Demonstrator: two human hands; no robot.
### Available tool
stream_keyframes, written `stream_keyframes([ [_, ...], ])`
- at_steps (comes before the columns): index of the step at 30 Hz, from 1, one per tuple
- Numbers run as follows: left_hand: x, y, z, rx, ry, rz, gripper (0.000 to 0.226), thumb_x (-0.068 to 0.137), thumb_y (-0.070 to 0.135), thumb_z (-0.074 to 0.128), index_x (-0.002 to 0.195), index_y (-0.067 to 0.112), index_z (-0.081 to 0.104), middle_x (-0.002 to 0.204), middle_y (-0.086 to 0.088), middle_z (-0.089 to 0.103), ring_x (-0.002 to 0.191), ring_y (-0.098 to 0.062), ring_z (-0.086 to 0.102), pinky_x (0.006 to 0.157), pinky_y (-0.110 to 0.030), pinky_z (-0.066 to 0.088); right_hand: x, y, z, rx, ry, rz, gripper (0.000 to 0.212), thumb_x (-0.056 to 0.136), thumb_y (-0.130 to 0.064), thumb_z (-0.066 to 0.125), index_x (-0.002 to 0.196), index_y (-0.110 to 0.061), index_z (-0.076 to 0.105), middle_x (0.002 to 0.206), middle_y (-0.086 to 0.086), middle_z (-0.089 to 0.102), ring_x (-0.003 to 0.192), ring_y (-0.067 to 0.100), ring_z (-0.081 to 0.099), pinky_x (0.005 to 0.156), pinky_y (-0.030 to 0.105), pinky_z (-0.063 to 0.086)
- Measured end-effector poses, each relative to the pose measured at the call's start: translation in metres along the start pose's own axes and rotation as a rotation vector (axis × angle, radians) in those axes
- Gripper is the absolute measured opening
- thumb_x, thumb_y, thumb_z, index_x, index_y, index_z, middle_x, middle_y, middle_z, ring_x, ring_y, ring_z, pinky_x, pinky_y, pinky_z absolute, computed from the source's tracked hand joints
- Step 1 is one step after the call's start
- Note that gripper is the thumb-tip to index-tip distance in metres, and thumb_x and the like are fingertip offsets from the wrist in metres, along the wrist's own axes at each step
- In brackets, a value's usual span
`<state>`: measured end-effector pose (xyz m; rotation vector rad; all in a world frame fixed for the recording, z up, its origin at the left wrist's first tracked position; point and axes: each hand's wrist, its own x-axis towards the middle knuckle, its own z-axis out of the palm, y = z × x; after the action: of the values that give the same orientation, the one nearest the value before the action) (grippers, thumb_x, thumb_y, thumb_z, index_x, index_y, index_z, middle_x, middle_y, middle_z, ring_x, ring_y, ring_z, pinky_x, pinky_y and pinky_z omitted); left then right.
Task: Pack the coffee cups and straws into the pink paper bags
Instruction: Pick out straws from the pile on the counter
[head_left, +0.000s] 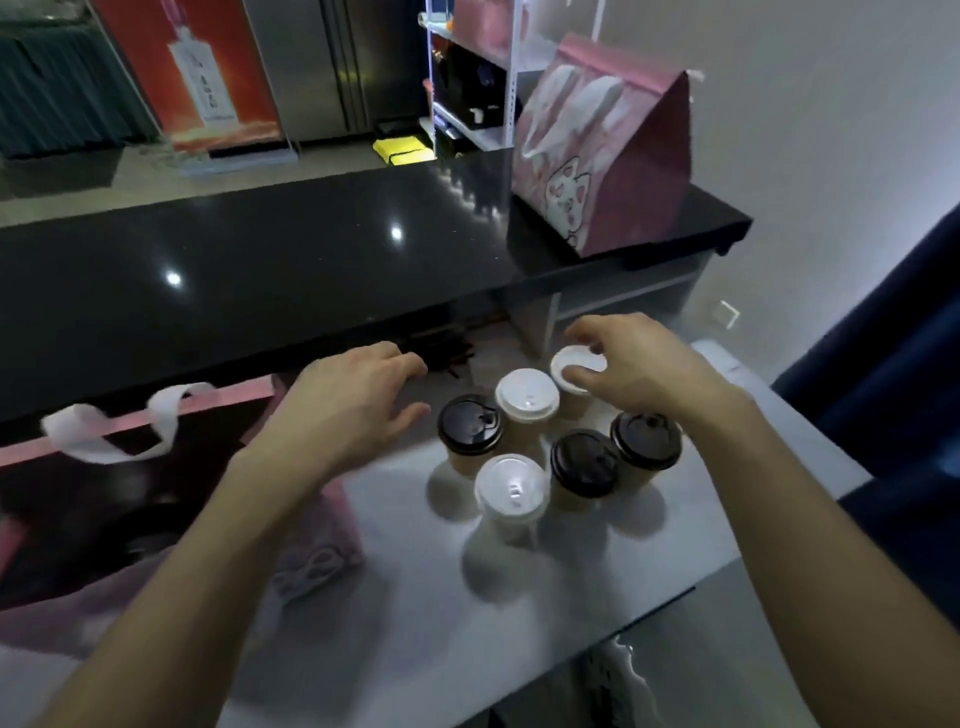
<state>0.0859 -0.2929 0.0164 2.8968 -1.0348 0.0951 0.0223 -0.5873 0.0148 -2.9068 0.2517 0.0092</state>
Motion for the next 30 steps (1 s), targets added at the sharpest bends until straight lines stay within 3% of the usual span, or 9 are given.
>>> stream_keyframes([
  [6,0.081,0.085,0.051,-0.015,-0.005,-0.069,0.041,0.103,0.056,0.062,0.138,0.037,0.061,0.133,0.011,0.062,0.125,-0.020,0.063,0.089,-0.040,0.054,0.056,0.163,0.039,0.033,-0.033,0.094,0.034,0.098,-0.039,0.066,0.127,-0.021,0.071,0.120,0.003,0.076,0.110,0.028,0.068,0.094,0.044,0.058],
  [10,0.116,0.131,0.077,-0.061,-0.060,-0.189,0.043,0.104,0.051,0.062,0.143,0.034,0.060,0.139,0.008,0.061,0.129,-0.020,0.060,0.091,-0.039,0.050,0.080,0.232,0.094,0.085,-0.148,0.159,0.026,0.097,-0.032,0.069,0.117,-0.018,0.076,0.114,0.008,0.078,0.105,0.031,0.071,0.088,0.037,0.057],
  [14,0.131,0.166,0.090,-0.082,-0.090,-0.278,0.042,0.104,0.049,0.063,0.143,0.033,0.062,0.139,0.006,0.062,0.129,-0.022,0.061,0.095,-0.042,0.052,0.092,0.259,0.146,0.145,-0.273,0.173,0.032,0.097,-0.038,0.070,0.108,-0.009,0.073,0.109,0.014,0.076,0.103,0.034,0.070,0.082,0.036,0.054],
  [18,0.141,0.188,0.099,-0.090,-0.103,-0.298,0.046,0.105,0.047,0.063,0.147,0.028,0.063,0.142,0.004,0.063,0.132,-0.022,0.060,0.104,-0.043,0.050,0.099,0.266,0.174,0.206,-0.321,0.146,0.018,0.091,-0.021,0.063,0.096,-0.004,0.067,0.102,0.021,0.073,0.102,0.038,0.069,0.080,0.039,0.051],
  [22,0.151,0.200,0.106,-0.128,-0.054,-0.326,0.040,0.105,0.042,0.066,0.140,0.024,0.069,0.135,0.001,0.068,0.128,-0.025,0.061,0.108,-0.046,0.047,0.096,0.273,0.167,0.292,-0.285,0.180,0.013,0.086,-0.014,0.062,0.084,-0.009,0.073,0.089,0.014,0.077,0.091,0.035,0.073,0.079,0.037,0.059],
  [24,0.156,0.207,0.112,-0.268,0.030,-0.339,0.031,0.104,0.035,0.070,0.131,0.022,0.074,0.122,0.004,0.073,0.116,-0.021,0.067,0.103,-0.044,0.050,0.089,0.279,0.154,0.367,-0.213,0.210,0.012,0.089,-0.017,0.065,0.085,-0.015,0.076,0.086,0.008,0.078,0.088,0.030,0.073,0.080,0.036,0.059],
  [28,0.174,0.233,0.129,-0.722,0.190,-0.456,0.010,0.102,0.028,0.074,0.106,0.023,0.082,0.097,0.013,0.077,0.079,-0.002,0.071,0.074,-0.015,0.050,0.072,0.280,0.123,0.561,-0.090,0.121,0.005,0.094,-0.027,0.077,0.092,-0.023,0.079,0.081,-0.004,0.076,0.079,0.018,0.070,0.076,0.031,0.056],
  [30,0.186,0.245,0.142,-0.910,0.178,-0.519,0.016,0.103,0.032,0.073,0.110,0.020,0.082,0.096,0.008,0.080,0.074,-0.003,0.075,0.074,-0.021,0.055,0.062,0.272,0.109,0.685,-0.079,0.030,0.005,0.094,-0.028,0.081,0.094,-0.023,0.081,0.079,-0.006,0.075,0.074,0.015,0.069,0.074,0.028,0.055],
])
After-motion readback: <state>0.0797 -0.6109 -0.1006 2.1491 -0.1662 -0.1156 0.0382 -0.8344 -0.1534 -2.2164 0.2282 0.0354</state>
